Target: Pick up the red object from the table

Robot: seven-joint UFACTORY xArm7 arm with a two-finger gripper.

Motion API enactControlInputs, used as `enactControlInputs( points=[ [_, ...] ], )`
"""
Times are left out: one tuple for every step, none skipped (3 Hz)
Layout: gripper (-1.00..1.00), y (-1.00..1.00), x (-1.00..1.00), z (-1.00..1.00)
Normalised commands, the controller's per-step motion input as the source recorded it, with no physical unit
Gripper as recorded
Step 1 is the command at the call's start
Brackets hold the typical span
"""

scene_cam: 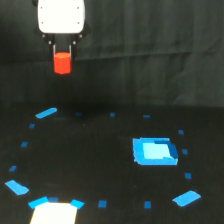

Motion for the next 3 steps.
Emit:
enactControlInputs(
  points=[
    [-0.93, -0.14, -0.06, 0.22],
    [-0.98, 0.05, -0.18, -0.37],
    [-1.0, 0.14, 0.02, 0.31]
  ],
)
